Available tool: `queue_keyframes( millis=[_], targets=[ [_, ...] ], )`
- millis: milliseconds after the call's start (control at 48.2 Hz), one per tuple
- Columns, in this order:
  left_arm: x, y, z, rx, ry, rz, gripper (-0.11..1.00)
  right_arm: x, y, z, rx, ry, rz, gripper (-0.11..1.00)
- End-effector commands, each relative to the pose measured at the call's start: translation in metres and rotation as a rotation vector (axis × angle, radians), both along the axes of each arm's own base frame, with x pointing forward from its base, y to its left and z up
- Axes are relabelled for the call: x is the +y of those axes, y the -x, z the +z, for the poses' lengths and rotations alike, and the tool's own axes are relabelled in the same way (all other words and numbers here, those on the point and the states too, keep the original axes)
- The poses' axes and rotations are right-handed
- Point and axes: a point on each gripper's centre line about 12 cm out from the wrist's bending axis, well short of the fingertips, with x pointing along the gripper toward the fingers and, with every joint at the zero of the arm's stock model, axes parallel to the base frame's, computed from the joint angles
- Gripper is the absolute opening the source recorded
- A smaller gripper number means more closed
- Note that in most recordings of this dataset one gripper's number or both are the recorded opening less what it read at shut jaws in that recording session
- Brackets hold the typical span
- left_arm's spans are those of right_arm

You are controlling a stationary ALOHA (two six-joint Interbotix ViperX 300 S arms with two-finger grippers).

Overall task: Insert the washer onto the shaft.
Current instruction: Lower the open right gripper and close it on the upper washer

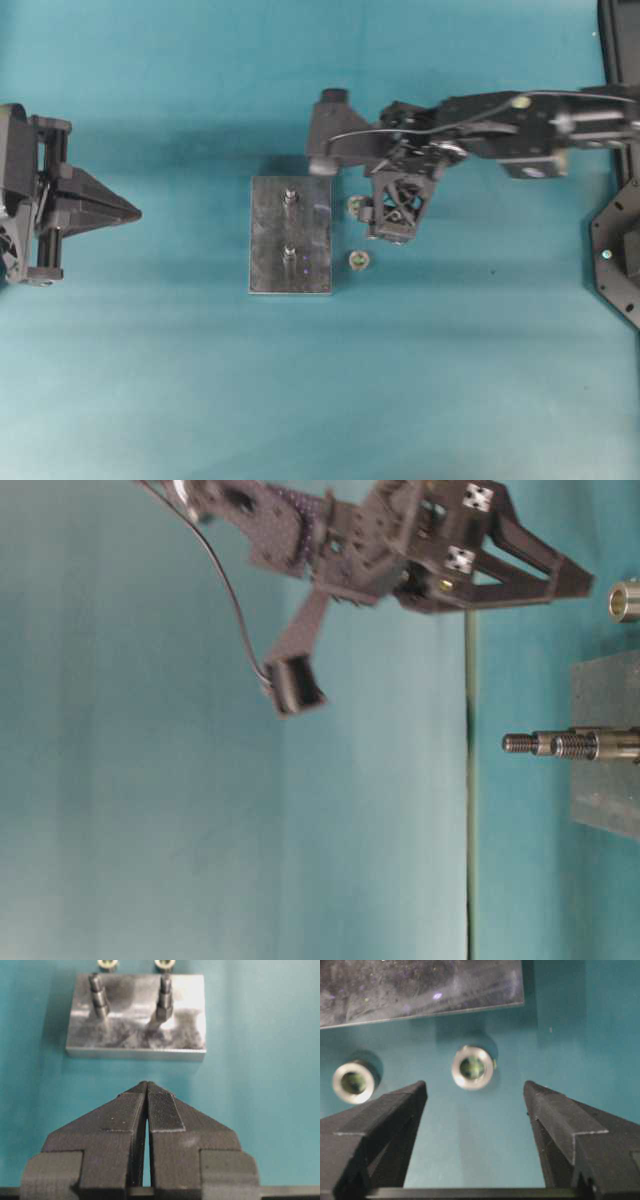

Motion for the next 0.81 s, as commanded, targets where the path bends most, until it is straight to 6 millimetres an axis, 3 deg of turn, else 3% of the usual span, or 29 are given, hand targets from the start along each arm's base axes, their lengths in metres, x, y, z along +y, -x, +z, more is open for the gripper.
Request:
queue_keyframes(
  millis=[0, 436, 788],
  targets=[
    [0.001, -0.003, 0.005, -0.024, -0.008, -0.001, 0.0, -0.003, -0.01, 0.009, -0.025, 0.016, 0.029, 0.8],
    [0.0, 0.003, 0.006, -0.057, -0.008, -0.002, 0.0, -0.003, -0.013, -0.013, 0.027, 0.015, 0.071, 0.8],
    [0.0, 0.003, 0.007, -0.067, -0.009, -0.002, 0.0, -0.001, -0.015, -0.017, 0.027, 0.016, 0.075, 0.78]
  ],
)
